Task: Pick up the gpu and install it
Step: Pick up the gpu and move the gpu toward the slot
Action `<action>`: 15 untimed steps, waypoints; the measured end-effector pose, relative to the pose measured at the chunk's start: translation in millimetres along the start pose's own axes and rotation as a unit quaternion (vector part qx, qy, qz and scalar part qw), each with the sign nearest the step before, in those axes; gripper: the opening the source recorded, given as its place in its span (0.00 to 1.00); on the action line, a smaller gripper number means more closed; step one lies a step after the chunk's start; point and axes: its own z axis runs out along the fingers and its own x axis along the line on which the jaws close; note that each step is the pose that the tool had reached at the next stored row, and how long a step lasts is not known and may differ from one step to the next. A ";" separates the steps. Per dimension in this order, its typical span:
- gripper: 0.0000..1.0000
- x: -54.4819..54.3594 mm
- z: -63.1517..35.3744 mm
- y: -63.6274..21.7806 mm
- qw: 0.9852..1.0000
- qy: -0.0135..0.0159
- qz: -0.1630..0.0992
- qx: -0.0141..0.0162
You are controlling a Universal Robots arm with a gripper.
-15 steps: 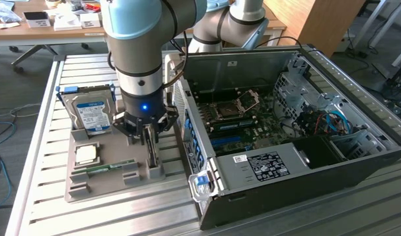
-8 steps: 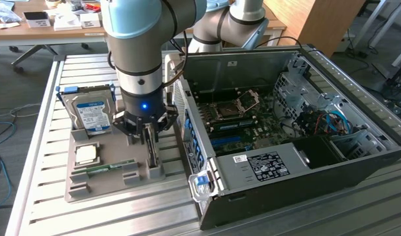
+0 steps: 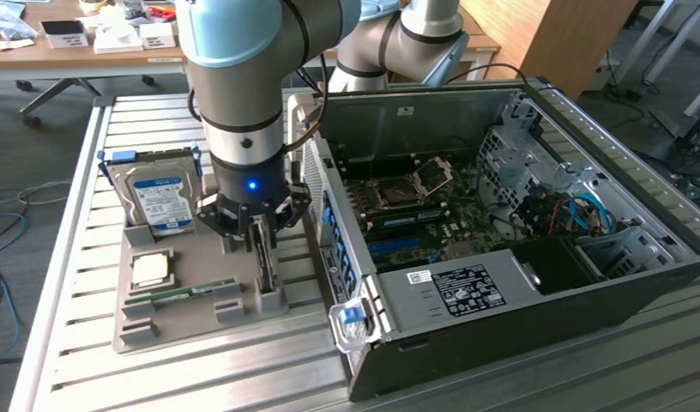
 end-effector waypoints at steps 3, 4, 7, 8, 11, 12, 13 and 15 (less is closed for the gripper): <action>0.39 0.0 0.0 0.0 1.000 0.000 0.000 0.000; 0.39 0.0 0.0 0.0 1.000 0.000 0.000 0.000; 0.38 0.0 0.0 0.0 1.000 0.000 0.000 0.000; 0.31 0.0 0.0 0.0 1.000 0.000 0.000 0.000; 0.27 0.0 0.0 0.0 1.000 0.000 0.000 0.000; 0.27 0.0 0.0 0.0 1.000 0.000 0.000 0.000; 0.27 0.0 0.0 0.0 1.000 0.000 0.000 0.000; 0.27 0.0 0.0 0.0 1.000 0.000 0.000 0.000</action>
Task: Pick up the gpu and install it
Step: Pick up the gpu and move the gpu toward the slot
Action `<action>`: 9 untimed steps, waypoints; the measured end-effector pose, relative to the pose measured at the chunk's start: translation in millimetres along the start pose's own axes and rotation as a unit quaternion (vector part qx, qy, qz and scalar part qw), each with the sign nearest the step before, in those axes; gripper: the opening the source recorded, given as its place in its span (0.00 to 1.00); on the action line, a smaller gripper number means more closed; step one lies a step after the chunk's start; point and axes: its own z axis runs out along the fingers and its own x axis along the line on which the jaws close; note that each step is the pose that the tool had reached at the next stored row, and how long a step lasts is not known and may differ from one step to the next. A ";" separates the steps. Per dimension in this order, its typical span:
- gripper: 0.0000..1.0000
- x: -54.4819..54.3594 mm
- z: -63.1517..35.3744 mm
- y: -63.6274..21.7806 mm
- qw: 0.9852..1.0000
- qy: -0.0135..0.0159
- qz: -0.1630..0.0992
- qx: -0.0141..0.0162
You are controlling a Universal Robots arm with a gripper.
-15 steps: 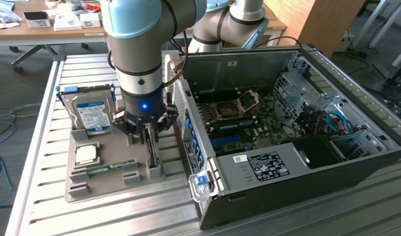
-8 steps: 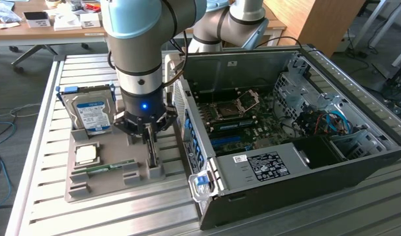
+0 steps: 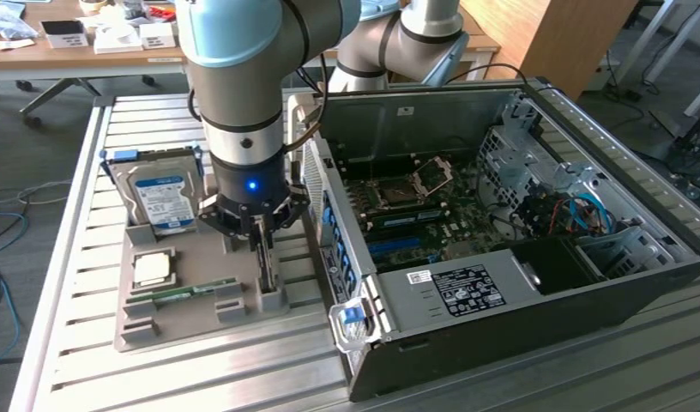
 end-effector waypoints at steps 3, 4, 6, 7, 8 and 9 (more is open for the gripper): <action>0.27 0.0 0.0 0.0 1.000 0.000 0.000 0.000; 0.27 0.0 0.0 0.0 1.000 0.000 0.000 0.000; 0.27 0.0 0.0 0.0 1.000 0.000 -0.001 0.000; 0.27 0.0 0.0 0.0 1.000 0.000 -0.003 0.000; 0.27 0.0 0.0 0.0 1.000 0.000 -0.006 0.000; 0.27 0.1 0.1 0.0 1.000 0.000 -0.010 0.000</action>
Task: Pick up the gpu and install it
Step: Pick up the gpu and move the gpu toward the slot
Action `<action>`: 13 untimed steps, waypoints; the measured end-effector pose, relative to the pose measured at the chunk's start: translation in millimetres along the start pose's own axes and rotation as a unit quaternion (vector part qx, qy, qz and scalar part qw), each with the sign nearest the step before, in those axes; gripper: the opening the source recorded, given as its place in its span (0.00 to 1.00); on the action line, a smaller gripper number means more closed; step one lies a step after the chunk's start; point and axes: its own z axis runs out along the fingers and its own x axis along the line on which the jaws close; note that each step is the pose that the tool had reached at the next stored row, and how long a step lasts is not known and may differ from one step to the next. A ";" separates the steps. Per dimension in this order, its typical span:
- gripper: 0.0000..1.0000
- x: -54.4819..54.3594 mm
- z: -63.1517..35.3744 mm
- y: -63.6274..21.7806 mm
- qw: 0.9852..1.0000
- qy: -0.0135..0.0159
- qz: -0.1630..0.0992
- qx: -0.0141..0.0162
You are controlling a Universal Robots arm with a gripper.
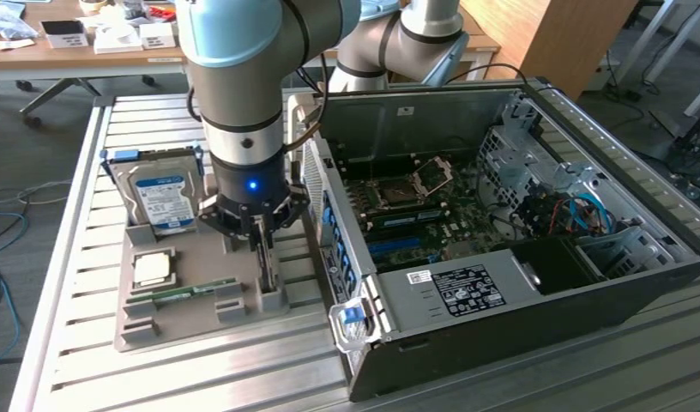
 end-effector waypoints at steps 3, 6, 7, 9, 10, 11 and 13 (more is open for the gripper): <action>0.27 0.0 0.0 0.0 1.000 0.000 -0.005 0.000; 0.27 0.0 0.0 0.0 1.000 0.000 -0.005 0.000; 0.27 0.0 0.0 0.0 1.000 0.000 -0.005 0.000; 0.27 -0.1 0.0 0.0 1.000 0.000 -0.005 0.000; 0.27 -0.1 -0.3 0.1 1.000 0.000 -0.005 -0.001; 0.27 -0.1 -1.2 0.1 1.000 0.000 -0.005 -0.001; 0.27 -0.2 -4.8 0.2 1.000 0.000 -0.005 -0.003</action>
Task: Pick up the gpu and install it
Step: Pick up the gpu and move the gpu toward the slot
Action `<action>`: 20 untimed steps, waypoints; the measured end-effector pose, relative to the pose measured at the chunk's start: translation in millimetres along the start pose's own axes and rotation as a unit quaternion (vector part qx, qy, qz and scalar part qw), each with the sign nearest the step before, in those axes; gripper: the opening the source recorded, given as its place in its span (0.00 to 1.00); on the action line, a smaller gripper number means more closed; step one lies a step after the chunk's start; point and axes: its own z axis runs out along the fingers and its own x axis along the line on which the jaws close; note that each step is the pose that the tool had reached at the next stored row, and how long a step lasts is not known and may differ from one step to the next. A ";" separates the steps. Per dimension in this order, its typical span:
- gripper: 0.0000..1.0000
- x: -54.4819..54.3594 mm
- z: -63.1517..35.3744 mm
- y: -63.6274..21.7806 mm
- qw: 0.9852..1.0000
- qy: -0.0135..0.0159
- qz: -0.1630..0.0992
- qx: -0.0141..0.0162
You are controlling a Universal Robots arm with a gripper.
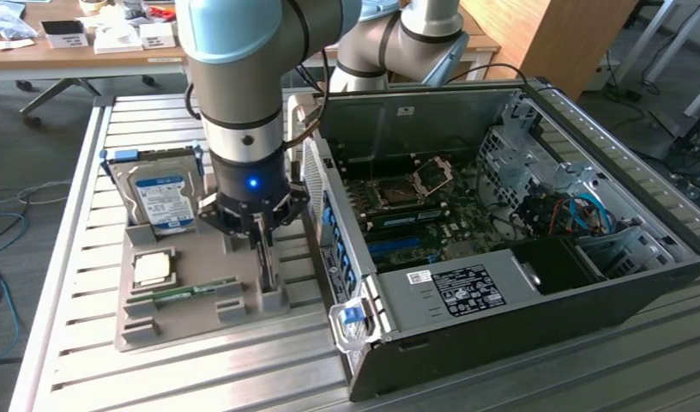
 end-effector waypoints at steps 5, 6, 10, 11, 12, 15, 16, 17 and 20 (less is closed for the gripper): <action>0.27 -0.3 -11.7 0.6 1.000 0.000 0.000 -0.001; 0.27 -0.3 -14.2 0.7 1.000 0.000 0.000 -0.001; 0.27 -0.6 -25.8 1.2 1.000 0.000 0.000 -0.002; 0.27 -0.7 -28.9 1.4 1.000 0.000 0.000 -0.002; 0.27 -0.7 -32.0 1.5 1.000 0.000 0.000 -0.002; 0.27 -1.0 -42.2 2.0 1.000 0.000 0.000 -0.002; 0.27 -1.1 -45.9 2.2 1.000 0.000 0.000 -0.003; 0.27 -1.2 -49.5 2.4 1.000 0.000 0.000 -0.003; 0.27 -1.4 -60.6 2.9 1.000 0.000 0.000 -0.004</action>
